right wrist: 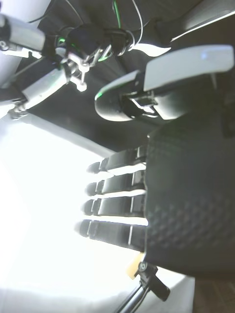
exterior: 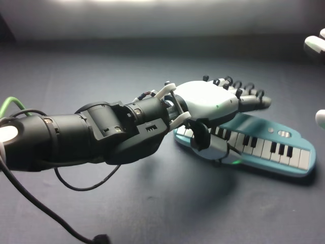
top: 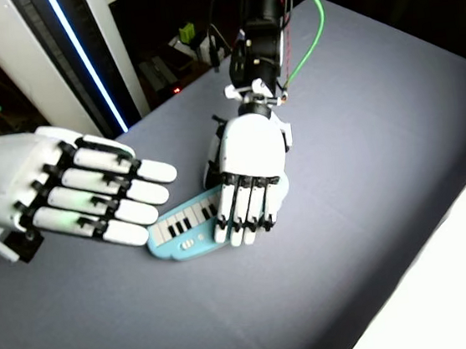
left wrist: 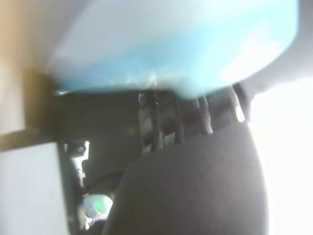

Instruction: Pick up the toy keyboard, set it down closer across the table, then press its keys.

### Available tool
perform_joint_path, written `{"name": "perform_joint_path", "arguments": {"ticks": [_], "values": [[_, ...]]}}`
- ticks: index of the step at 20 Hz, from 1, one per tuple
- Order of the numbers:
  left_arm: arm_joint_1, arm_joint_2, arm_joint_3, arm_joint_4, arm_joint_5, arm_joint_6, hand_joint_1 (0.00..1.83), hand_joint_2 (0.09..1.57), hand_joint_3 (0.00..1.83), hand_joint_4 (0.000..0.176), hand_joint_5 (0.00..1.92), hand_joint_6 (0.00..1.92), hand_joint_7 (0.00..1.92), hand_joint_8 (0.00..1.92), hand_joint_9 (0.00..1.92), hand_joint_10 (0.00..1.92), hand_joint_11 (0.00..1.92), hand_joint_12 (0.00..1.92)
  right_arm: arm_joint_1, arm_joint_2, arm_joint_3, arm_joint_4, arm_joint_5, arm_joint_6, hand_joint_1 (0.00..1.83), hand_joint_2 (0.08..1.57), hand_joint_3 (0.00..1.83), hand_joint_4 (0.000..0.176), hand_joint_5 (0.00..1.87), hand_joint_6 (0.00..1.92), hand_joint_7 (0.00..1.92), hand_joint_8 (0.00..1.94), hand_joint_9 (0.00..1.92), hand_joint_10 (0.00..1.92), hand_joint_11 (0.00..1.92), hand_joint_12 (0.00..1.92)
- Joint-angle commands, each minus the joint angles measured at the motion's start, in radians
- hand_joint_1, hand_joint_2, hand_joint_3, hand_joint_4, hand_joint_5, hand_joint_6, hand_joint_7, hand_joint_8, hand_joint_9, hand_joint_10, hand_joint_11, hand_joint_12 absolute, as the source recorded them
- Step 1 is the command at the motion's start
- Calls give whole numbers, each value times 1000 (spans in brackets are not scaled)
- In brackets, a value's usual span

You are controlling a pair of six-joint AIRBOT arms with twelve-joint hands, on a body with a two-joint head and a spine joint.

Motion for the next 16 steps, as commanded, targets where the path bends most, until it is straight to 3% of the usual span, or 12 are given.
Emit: {"name": "perform_joint_path", "arguments": {"ticks": [1,4,5,6,7,8,9,11,12,13,14,16], "values": [[-17,-1,2,-4,-107,-3,619,1039,1,87,1,0,1,0,3,0,0,128,11,1,0,-14,130,6,120,1411,0,45,0,0,0,0,0,0,3,1],[-18,28,-22,-4,-141,-3,480,963,0,133,0,0,0,0,0,0,0,0,11,1,-4,-19,130,8,148,1396,0,73,0,0,0,0,0,0,23,14],[-15,60,-45,-4,-173,-4,371,975,0,126,0,0,0,0,0,0,0,0,9,1,-5,-24,130,15,156,1397,0,90,0,0,0,0,0,0,0,1],[-5,96,-67,-16,-215,-4,371,975,0,126,0,0,0,0,0,0,0,0,5,1,-5,-31,126,24,156,1397,0,90,0,0,0,0,0,0,0,1],[7,134,-88,-27,-246,-4,299,1063,25,79,0,0,0,0,0,0,0,0,3,1,-6,-37,116,28,136,1400,0,84,0,0,0,0,0,0,0,0],[24,174,-107,-54,-289,-4,278,1257,18,45,0,0,0,0,0,0,0,0,2,1,-8,-44,100,28,102,1411,4,49,6,2,0,0,0,0,0,0],[41,215,-127,-80,-329,-4,278,1257,18,45,0,0,0,0,0,0,0,0,2,0,-8,-51,81,28,102,1411,4,49,6,2,0,0,0,0,0,0],[75,299,-162,-124,-410,7,136,1464,40,45,0,0,0,0,0,0,0,0,3,-5,-7,-73,33,28,73,1413,3,29,10,3,0,0,0,0,0,0],[85,331,-175,-142,-439,10,33,1492,36,82,0,0,0,0,0,0,0,0,6,-8,-6,-81,10,28,106,1409,0,41,16,4,0,0,0,0,0,0],[97,361,-190,-172,-474,28,92,1408,0,64,13,4,0,0,0,0,0,0,10,-14,-1,-89,-21,28,113,1410,0,52,45,16,0,0,0,0,0,0],[128,406,-219,-223,-531,67,170,1500,26,28,44,7,0,0,0,0,0,0,25,-32,11,-95,-74,22,84,1419,2,23,110,28,0,0,0,0,0,0],[171,446,-243,-271,-596,78,155,1522,27,13,32,2,0,0,0,0,0,0,56,-58,30,-100,-155,7,78,1414,0,36,114,26,0,0,0,0,0,0]]}}
